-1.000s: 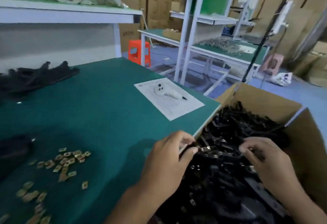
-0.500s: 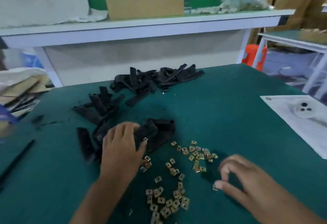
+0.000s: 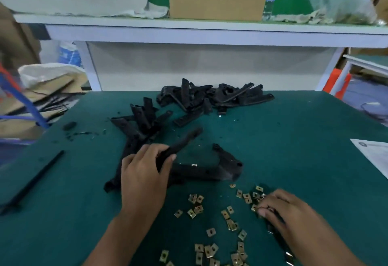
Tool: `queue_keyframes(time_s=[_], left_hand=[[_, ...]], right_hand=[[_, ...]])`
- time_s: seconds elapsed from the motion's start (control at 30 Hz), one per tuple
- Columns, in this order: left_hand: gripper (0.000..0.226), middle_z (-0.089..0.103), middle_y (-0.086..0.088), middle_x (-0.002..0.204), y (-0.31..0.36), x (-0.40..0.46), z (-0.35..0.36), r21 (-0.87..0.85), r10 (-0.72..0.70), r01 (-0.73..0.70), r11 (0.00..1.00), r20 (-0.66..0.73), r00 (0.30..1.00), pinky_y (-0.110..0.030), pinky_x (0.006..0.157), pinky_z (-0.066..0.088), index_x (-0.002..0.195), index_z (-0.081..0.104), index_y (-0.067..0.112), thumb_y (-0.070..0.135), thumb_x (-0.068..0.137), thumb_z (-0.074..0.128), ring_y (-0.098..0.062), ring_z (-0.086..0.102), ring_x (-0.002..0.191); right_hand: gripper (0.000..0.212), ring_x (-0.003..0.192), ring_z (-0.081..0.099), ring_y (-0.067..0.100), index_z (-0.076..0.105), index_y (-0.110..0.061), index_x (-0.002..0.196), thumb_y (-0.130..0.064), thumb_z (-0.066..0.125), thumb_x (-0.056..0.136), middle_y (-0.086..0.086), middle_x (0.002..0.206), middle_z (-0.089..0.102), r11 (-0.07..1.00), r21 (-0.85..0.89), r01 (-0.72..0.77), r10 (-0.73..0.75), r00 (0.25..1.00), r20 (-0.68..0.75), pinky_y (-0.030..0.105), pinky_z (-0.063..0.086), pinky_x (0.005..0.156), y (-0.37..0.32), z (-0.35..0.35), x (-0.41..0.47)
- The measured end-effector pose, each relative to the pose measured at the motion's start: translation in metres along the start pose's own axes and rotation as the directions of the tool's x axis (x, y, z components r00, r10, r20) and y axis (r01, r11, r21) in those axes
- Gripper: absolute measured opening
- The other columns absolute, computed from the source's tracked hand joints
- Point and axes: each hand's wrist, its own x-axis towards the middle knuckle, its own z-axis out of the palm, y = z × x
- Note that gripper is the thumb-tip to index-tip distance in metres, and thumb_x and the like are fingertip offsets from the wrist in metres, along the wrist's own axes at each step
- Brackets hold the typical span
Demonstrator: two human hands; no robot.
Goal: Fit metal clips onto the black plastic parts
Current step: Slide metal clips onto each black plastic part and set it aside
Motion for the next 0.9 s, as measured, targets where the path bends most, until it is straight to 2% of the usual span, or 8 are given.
queue_keyframes(time_s=[0.17,0.27,0.37,0.53,0.63,0.77,0.83,0.9], left_hand=[[0.004,0.061,0.019,0.083,0.006,0.001,-0.003,-0.492,-0.249,0.211,0.845,-0.011,0.968,-0.016,0.056,0.044,0.096,0.056,0.045,0.049,0.097,0.055,-0.003,0.058,0.07],[0.008,0.055,0.001,0.075,0.003,0.002,-0.002,-0.709,-0.312,0.348,0.613,0.188,0.931,-0.024,0.059,0.044,0.089,0.062,0.042,0.049,0.094,0.061,-0.013,0.049,0.065],[0.04,0.052,-0.016,0.089,-0.002,0.0,0.002,-0.781,-0.311,0.504,0.368,0.408,0.859,-0.047,0.072,0.049,0.094,0.064,0.022,0.058,0.078,0.07,-0.027,0.049,0.079],[0.037,0.072,-0.005,0.119,-0.007,0.002,0.012,-0.832,-0.23,0.553,0.026,0.534,0.814,-0.026,0.079,0.057,0.107,0.065,0.015,0.027,0.076,0.081,-0.024,0.069,0.109],[0.036,0.07,-0.009,0.125,-0.006,0.001,0.014,-0.837,-0.19,0.545,-0.041,0.542,0.819,-0.023,0.079,0.057,0.112,0.059,0.012,0.013,0.08,0.074,-0.021,0.068,0.113],[0.017,0.073,-0.008,0.119,-0.001,-0.002,0.014,-0.82,-0.159,0.572,-0.013,0.566,0.809,-0.025,0.071,0.056,0.107,0.056,0.009,0.0,0.094,0.06,-0.018,0.072,0.103],[0.02,0.073,-0.008,0.102,0.001,-0.002,0.01,-0.806,-0.109,0.591,-0.033,0.59,0.8,-0.028,0.06,0.053,0.1,0.059,0.011,-0.004,0.095,0.048,-0.021,0.07,0.078],[0.012,0.061,-0.007,0.08,0.006,-0.003,0.007,-0.776,-0.015,0.625,-0.089,0.628,0.778,-0.027,0.052,0.041,0.092,0.055,0.013,0.007,0.083,0.048,-0.019,0.05,0.056]], right_hand=[[0.018,0.064,0.059,0.005,0.059,-0.037,0.078,-0.038,0.056,0.096,-0.022,0.073,0.064,0.984,0.175,-0.009,0.031,0.992,-0.123,0.017,0.041,0.053,-0.01,-0.009,0.019],[0.023,0.061,0.057,0.005,0.06,-0.034,0.077,-0.033,0.057,0.1,-0.023,0.072,0.065,0.978,0.209,0.007,0.001,0.999,-0.042,0.018,0.039,0.053,-0.017,-0.01,0.031],[0.024,0.062,0.057,0.001,0.061,-0.032,0.076,-0.026,0.062,0.099,-0.024,0.068,0.063,0.98,0.201,0.004,-0.008,1.0,0.02,0.016,0.04,0.054,-0.02,-0.007,0.036],[0.019,0.061,0.061,0.002,0.067,-0.035,0.081,-0.025,0.066,0.097,-0.023,0.069,0.067,0.983,0.181,-0.01,0.0,0.999,0.052,0.018,0.043,0.055,-0.018,-0.008,0.036],[0.015,0.065,0.065,0.003,0.072,-0.038,0.083,-0.027,0.069,0.094,-0.027,0.071,0.069,0.981,0.191,-0.013,0.003,0.999,0.051,0.019,0.047,0.058,-0.015,-0.01,0.032],[0.012,0.066,0.064,-0.002,0.073,-0.04,0.077,-0.034,0.074,0.087,-0.02,0.069,0.069,0.947,0.321,-0.013,0.013,1.0,0.001,0.01,0.044,0.062,-0.016,-0.014,0.028],[0.005,0.068,0.066,-0.001,0.076,-0.041,0.082,-0.044,0.073,0.078,-0.013,0.072,0.073,0.838,0.545,-0.029,0.046,0.999,-0.017,0.008,0.046,0.066,-0.023,-0.017,0.03],[0.02,0.073,0.07,0.011,0.075,-0.041,0.091,-0.046,0.074,0.071,-0.002,0.076,0.076,0.673,0.739,-0.036,0.036,0.999,0.016,0.012,0.051,0.069,-0.028,-0.02,0.033]])
